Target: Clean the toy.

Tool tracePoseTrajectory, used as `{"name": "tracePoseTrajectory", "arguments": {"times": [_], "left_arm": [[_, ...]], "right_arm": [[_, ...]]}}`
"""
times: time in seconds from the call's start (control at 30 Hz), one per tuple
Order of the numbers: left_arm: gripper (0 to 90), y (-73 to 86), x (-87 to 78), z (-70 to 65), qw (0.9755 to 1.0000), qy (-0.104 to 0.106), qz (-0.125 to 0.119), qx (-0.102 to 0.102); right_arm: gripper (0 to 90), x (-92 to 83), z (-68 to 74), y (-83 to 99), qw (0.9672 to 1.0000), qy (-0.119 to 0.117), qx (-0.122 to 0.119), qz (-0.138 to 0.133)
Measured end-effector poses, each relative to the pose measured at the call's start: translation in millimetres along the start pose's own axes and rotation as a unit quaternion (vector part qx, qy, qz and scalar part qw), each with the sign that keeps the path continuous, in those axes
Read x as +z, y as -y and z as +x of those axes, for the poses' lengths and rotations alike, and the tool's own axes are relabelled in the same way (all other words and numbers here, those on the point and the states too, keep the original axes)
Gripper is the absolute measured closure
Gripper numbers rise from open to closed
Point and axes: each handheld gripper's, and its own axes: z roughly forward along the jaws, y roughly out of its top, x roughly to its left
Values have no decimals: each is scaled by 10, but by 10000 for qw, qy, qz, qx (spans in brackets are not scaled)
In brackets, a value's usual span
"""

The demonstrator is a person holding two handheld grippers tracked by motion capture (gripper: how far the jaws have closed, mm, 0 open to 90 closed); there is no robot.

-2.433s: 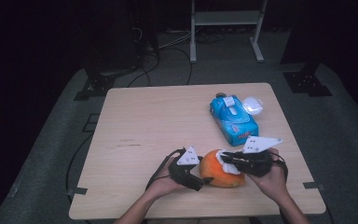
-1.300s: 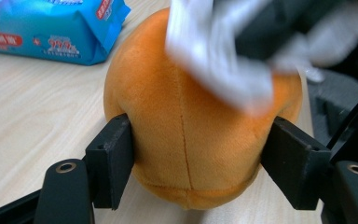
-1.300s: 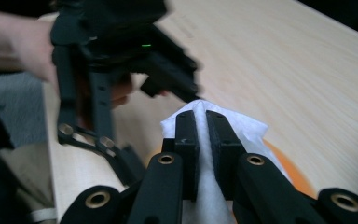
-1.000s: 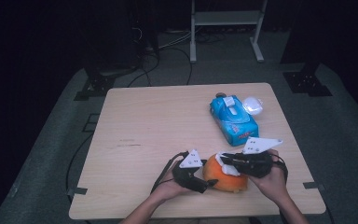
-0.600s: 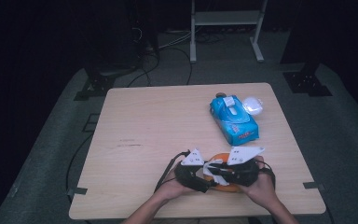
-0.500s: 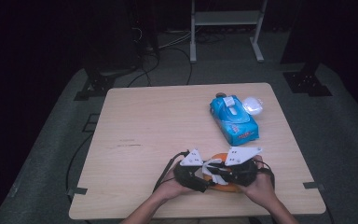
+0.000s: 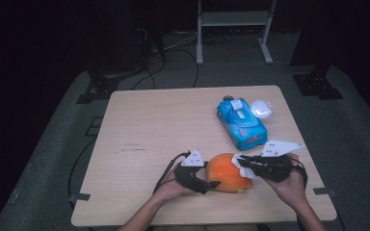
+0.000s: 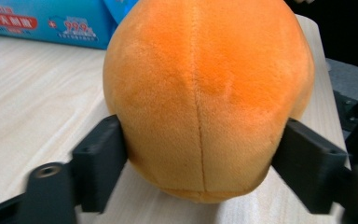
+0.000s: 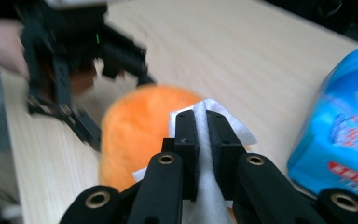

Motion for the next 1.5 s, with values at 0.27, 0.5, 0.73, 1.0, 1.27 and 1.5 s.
{"name": "tracePoseTrajectory", "arguments": {"times": [0.27, 0.5, 0.73, 1.0, 1.27, 1.5], "left_arm": [[120, 2, -62, 20, 9995, 243, 182, -20], [98, -32, -78, 20, 9994, 253, -208, -138], [205, -61, -12, -167, 9981, -113, -57, 610], [235, -31, -34, -121, 9988, -109, -104, 465], [48, -78, 27, -88, 9997, 8, -254, 56], [313, -131, -54, -100, 9991, -118, -232, 320]], "right_arm": [[830, 181, 158, -12, 9993, -145, -228, 242], [830, 214, 136, 9, 9991, -397, 31, 130], [831, 380, 412, -119, 9974, -585, -397, 128], [831, 214, 162, -52, 9996, -204, -169, 57], [830, 209, 120, 34, 9991, -409, 111, 39], [830, 269, 205, -30, 9992, -400, 84, -6]]}}
